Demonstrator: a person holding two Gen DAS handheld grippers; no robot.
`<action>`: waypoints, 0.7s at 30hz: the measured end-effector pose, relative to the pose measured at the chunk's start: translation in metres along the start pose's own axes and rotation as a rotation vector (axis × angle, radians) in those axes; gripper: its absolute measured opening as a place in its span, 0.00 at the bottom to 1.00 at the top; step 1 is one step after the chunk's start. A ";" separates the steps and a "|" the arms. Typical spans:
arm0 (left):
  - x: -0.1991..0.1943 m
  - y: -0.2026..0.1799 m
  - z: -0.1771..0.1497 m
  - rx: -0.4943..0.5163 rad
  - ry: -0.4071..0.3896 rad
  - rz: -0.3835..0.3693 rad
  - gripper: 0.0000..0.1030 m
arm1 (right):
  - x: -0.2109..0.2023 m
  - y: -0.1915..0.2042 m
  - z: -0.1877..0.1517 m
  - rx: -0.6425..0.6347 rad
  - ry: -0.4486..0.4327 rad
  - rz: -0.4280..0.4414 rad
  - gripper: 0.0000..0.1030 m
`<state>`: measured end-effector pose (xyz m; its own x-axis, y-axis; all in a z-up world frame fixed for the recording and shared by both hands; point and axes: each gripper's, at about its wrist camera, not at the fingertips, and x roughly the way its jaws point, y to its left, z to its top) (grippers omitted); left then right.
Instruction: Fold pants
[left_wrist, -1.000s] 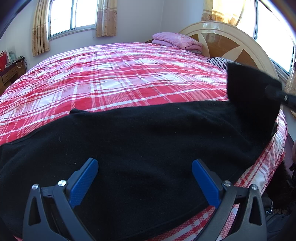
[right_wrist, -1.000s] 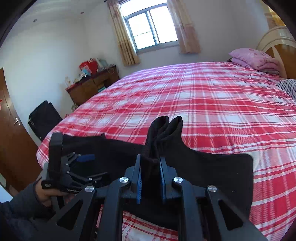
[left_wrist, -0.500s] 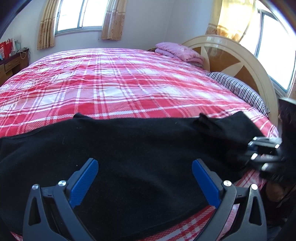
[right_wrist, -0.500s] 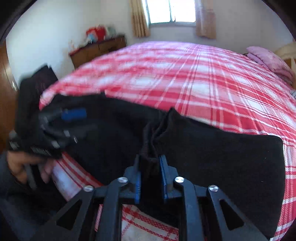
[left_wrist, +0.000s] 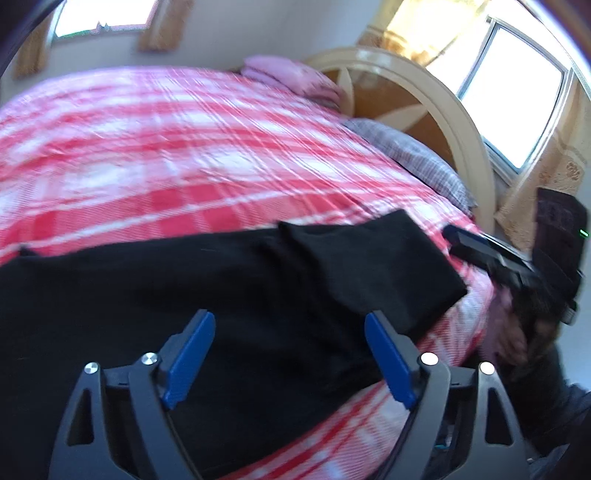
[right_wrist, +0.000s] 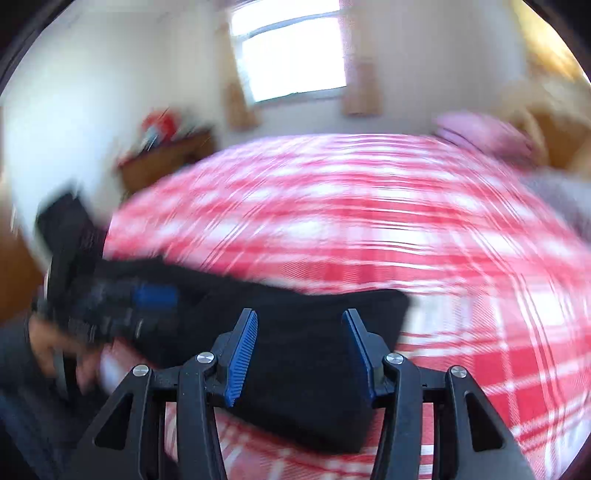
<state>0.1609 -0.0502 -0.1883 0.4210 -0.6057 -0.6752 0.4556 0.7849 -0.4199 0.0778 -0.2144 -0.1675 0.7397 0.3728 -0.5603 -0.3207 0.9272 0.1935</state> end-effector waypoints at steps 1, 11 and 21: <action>0.006 -0.001 0.003 -0.019 0.023 -0.009 0.83 | -0.001 -0.017 0.002 0.085 -0.014 0.013 0.50; 0.034 -0.006 0.018 -0.084 0.107 0.032 0.14 | 0.011 -0.064 -0.004 0.296 -0.030 0.026 0.52; -0.032 0.016 0.023 -0.154 -0.052 -0.009 0.10 | -0.004 -0.062 -0.006 0.298 -0.091 0.034 0.52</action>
<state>0.1727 -0.0213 -0.1596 0.4594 -0.6159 -0.6400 0.3358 0.7875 -0.5168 0.0911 -0.2738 -0.1816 0.7856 0.3932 -0.4778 -0.1683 0.8789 0.4464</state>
